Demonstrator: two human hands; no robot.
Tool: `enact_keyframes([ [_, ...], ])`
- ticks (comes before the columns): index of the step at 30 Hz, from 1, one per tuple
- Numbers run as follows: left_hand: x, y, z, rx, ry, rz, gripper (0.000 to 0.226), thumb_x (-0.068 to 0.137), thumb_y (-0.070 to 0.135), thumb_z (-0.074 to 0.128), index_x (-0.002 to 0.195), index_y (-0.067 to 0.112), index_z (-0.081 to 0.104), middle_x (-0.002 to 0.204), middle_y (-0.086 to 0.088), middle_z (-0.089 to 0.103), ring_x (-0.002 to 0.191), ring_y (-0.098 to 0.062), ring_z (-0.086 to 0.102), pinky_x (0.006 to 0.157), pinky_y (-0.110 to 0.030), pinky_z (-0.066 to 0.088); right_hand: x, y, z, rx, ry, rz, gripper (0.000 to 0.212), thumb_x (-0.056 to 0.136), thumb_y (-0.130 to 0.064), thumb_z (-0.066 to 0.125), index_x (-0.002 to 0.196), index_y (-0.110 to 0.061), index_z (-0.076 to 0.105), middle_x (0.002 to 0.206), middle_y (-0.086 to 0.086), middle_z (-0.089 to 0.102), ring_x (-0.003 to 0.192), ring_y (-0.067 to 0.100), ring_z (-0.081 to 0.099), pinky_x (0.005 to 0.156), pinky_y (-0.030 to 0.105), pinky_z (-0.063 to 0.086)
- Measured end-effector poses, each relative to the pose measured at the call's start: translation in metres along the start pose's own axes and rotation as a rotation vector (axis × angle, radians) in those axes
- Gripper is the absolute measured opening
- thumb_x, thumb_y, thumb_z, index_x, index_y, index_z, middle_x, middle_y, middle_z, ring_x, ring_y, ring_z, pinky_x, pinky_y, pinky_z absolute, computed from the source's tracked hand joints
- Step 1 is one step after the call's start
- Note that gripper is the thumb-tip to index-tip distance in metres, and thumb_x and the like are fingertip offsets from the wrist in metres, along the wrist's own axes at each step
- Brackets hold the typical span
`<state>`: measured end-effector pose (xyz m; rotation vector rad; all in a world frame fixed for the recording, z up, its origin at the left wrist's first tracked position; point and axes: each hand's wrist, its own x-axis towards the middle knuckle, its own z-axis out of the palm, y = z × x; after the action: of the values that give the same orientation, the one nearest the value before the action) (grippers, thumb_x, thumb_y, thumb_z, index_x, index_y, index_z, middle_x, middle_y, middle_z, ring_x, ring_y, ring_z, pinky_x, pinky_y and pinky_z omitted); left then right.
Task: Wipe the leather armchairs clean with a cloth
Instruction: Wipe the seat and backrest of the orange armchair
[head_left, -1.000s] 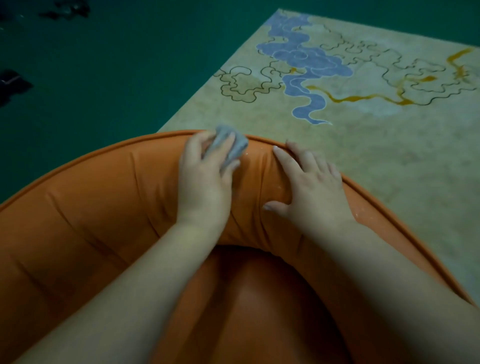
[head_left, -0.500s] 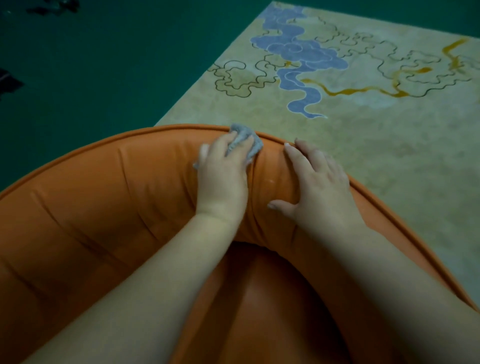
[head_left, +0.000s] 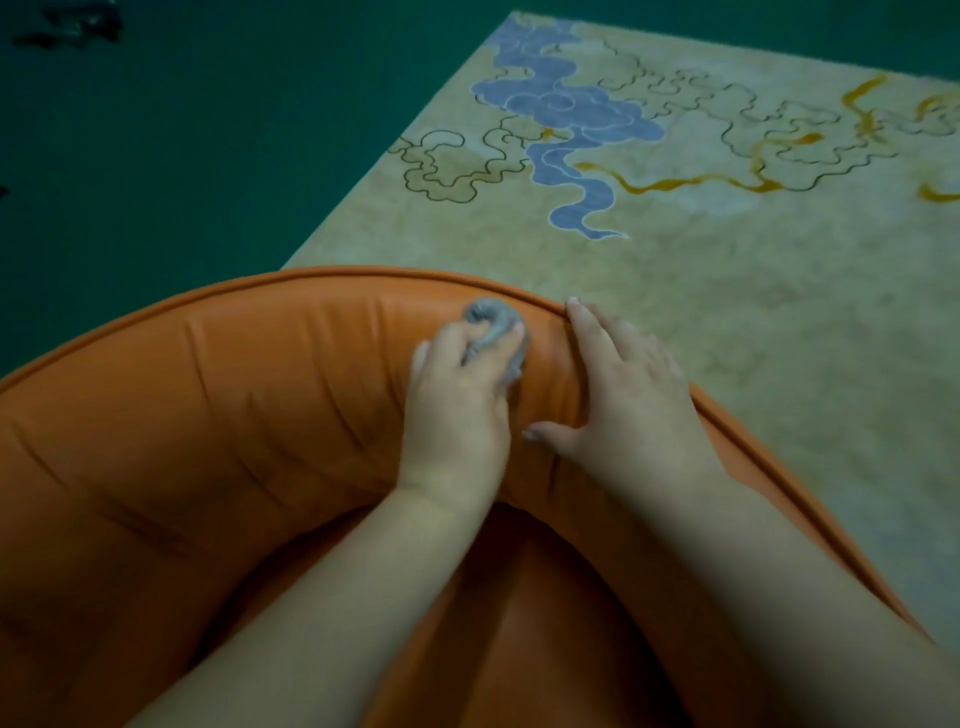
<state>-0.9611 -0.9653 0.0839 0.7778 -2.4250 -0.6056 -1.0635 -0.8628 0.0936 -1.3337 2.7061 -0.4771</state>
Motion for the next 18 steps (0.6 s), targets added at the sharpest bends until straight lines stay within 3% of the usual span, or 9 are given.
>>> enact_keyframes([
  [3,0.002,-0.01,-0.011,-0.103,0.011,0.042,0.041,0.081,-0.003,0.063,0.121,0.009,0.064,0.11,-0.007,0.055,0.101,-0.028,0.055,0.093,-0.035,0.046,-0.004,0.001,-0.001,0.003,-0.001,0.005,0.115,0.059,-0.057,0.078,0.15,-0.021,0.017,0.151,-0.002,0.028,0.136,0.018,0.027,0.116,0.039,0.019],
  [6,0.026,-0.02,-0.013,-0.071,0.149,-0.128,0.043,0.085,0.0,0.062,0.127,0.01,0.06,0.123,-0.004,0.048,0.109,-0.02,0.049,0.097,-0.018,0.038,-0.009,0.007,-0.004,0.012,0.006,0.03,0.116,0.058,-0.059,0.078,0.149,-0.021,0.017,0.148,-0.001,0.032,0.133,0.019,0.029,0.114,0.04,0.02],
  [9,0.012,-0.006,0.003,0.014,0.08,-0.098,0.042,0.086,0.0,0.06,0.126,0.011,0.061,0.121,-0.016,0.055,0.104,-0.036,0.049,0.097,-0.033,0.037,-0.016,0.015,-0.008,0.006,-0.003,0.074,0.116,0.057,-0.059,0.078,0.149,-0.021,0.019,0.146,0.0,0.033,0.132,0.019,0.029,0.114,0.04,0.021],
  [11,-0.018,0.009,0.012,-0.024,0.003,-0.036,0.044,0.083,-0.003,0.062,0.126,0.009,0.061,0.112,-0.017,0.057,0.1,-0.036,0.052,0.095,-0.039,0.043,-0.023,0.018,-0.011,-0.002,-0.007,0.096,0.117,0.056,-0.06,0.078,0.15,-0.021,0.019,0.147,-0.001,0.032,0.132,0.017,0.026,0.114,0.04,0.019],
  [14,-0.039,0.009,0.001,-0.069,-0.086,0.052,0.045,0.079,-0.006,0.063,0.122,0.008,0.064,0.108,-0.013,0.059,0.099,-0.032,0.056,0.095,-0.026,0.041,-0.03,0.019,-0.013,-0.029,-0.026,0.091,0.118,0.056,-0.061,0.077,0.15,-0.021,0.017,0.149,-0.002,0.03,0.136,0.016,0.025,0.116,0.04,0.014],
  [15,-0.031,0.003,-0.002,-0.075,-0.054,0.071,0.045,0.078,-0.006,0.062,0.121,0.008,0.064,0.109,-0.013,0.059,0.099,-0.032,0.056,0.094,-0.025,0.039,-0.032,0.02,-0.013,-0.03,-0.028,0.092,0.118,0.057,-0.061,0.077,0.15,-0.022,0.016,0.149,-0.003,0.029,0.137,0.016,0.025,0.116,0.04,0.012],
  [18,0.006,-0.005,-0.005,-0.066,0.1,-0.097,0.045,0.082,-0.005,0.061,0.125,0.008,0.06,0.12,-0.015,0.053,0.109,-0.032,0.052,0.1,-0.033,0.039,-0.037,0.024,-0.013,-0.027,-0.03,0.1,0.119,0.057,-0.061,0.078,0.15,-0.023,0.014,0.15,-0.004,0.027,0.136,0.016,0.023,0.116,0.039,0.012],
])
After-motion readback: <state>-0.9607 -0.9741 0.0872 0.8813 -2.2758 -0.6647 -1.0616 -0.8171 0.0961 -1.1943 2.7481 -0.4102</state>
